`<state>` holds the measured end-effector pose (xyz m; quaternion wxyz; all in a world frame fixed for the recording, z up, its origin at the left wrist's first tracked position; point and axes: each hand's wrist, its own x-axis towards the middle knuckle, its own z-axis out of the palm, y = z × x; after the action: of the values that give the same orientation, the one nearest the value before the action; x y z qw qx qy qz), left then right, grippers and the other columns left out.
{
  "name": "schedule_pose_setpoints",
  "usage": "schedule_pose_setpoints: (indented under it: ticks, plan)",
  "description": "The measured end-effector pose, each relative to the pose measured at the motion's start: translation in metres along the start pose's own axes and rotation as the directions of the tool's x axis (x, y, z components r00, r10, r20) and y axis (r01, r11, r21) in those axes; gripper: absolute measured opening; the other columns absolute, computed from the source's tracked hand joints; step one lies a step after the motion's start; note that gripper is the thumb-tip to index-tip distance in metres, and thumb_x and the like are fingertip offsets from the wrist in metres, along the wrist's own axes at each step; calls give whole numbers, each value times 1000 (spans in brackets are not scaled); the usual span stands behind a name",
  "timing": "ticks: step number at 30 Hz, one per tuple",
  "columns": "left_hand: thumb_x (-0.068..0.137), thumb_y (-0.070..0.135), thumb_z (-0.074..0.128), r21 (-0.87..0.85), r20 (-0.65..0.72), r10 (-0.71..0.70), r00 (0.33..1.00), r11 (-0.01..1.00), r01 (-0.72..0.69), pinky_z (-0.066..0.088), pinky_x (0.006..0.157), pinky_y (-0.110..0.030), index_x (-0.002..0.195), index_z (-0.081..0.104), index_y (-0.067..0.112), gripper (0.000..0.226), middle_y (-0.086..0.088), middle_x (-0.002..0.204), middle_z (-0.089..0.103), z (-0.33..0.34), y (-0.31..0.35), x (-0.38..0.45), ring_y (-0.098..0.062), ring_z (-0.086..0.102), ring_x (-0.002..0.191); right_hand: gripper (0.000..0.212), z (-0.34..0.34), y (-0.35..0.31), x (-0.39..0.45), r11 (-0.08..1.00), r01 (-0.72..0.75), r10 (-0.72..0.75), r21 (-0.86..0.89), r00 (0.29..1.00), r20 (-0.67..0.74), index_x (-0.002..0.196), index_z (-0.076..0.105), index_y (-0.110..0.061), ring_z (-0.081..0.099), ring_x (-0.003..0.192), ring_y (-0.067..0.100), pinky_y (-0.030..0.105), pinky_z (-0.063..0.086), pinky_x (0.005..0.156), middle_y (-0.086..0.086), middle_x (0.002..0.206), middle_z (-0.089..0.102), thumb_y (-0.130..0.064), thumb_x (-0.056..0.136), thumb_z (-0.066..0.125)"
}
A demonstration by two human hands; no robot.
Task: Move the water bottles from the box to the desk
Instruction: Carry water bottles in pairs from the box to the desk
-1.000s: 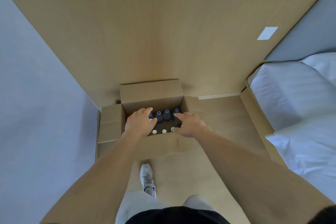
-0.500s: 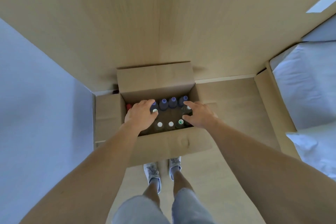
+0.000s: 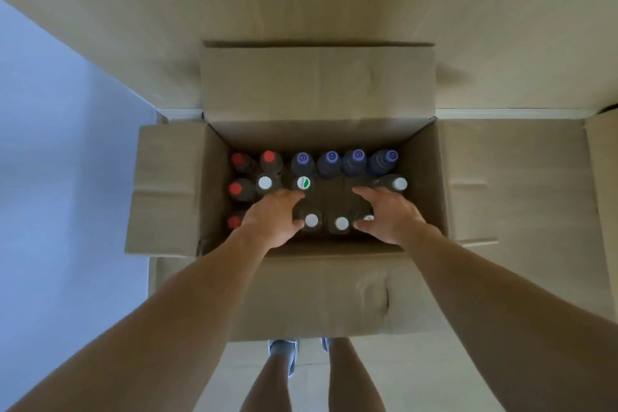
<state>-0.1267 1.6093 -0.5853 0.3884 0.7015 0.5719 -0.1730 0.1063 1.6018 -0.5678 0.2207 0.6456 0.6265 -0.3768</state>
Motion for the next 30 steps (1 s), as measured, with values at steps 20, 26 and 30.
schedule_pose_setpoints:
  ticks: [20,26,30]
  plan:
    - [87,33,75,-74,140,16,990,997,-6,45,105,-40,139,53,20,57,-5,138,57,96,-25,117,-26,54,126,72,90,10,148,986,144,-124,-84,969,212,148,40,-26,50,130,30,40,41,107,6,144,52,-41,85,73]
    - [85,35,77,-73,89,-25,996,997,31,44,107,-44,143,49,21,65,-7,139,56,100,-30,124,-28,53,128,66,76,11,165,991,136,-136,8,985,108,150,39,-22,47,133,29,37,40,109,7,147,50,-31,91,68]
    - [81,32,81,-39,111,-49,993,998,53,45,106,-44,141,50,21,68,-8,137,58,111,-33,127,-29,55,127,66,78,10,169,988,153,-156,38,982,111,140,49,-24,53,125,28,42,44,106,7,137,57,-25,81,79]
